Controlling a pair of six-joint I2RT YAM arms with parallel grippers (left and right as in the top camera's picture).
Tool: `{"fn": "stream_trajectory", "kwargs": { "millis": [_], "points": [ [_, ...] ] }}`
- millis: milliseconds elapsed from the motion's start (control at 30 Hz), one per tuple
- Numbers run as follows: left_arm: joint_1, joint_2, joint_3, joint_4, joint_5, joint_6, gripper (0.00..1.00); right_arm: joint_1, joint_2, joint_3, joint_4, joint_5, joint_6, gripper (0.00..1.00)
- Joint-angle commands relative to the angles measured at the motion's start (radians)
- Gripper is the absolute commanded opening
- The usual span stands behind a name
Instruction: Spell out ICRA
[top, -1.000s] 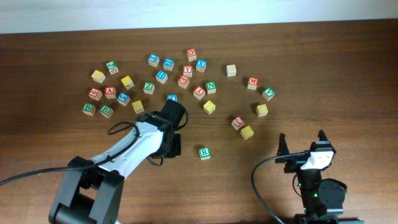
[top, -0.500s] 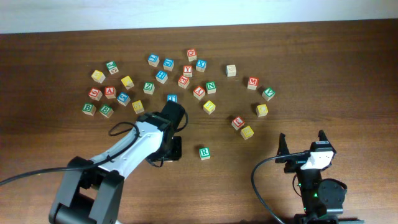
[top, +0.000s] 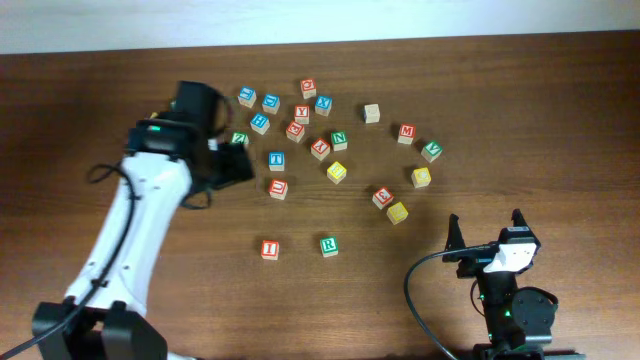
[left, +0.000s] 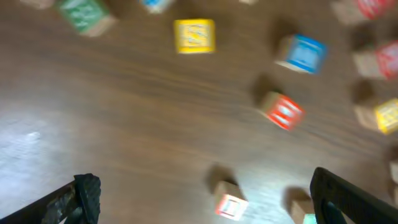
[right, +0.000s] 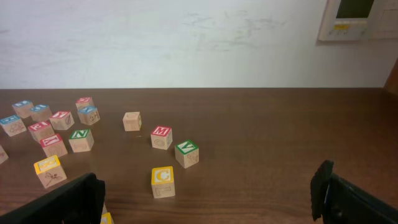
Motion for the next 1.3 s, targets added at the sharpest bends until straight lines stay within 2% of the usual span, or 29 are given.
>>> {"fn": "stream_trajectory", "kwargs": {
  "millis": [0,167,467,600,700,1067,1267],
  "points": [
    [0.153,-0.011,0.005,-0.033,-0.007,0.002,0.99,-0.006,-0.007,-0.005,-0.006,0.004,0.003,0.98],
    [0.227,-0.011,0.001,-0.043,-0.008,0.002,0.99,-0.006,-0.007,-0.005,-0.006,0.004,0.003,0.98],
    [0.228,-0.011,-0.002,-0.037,-0.007,-0.003,0.99,-0.006,-0.007,-0.005,-0.006,0.004,0.003,0.98],
    [0.228,-0.002,-0.002,0.012,-0.006,-0.043,0.99,-0.006,-0.007,-0.005,-0.006,0.004,0.003,0.98],
    [0.228,0.031,-0.002,0.054,-0.008,-0.119,0.99,-0.006,-0.007,-0.005,-0.006,0.004,0.003,0.99],
    [0.227,0.106,-0.002,0.036,-0.015,-0.119,0.99,-0.006,-0.007,-0.005,-0.006,0.004,0.003,0.98],
    [0.274,0.106,-0.002,0.177,-0.079,-0.119,0.99,-0.006,-0.007,-0.005,-0.006,0.004,0.003,0.98]
  ]
}}
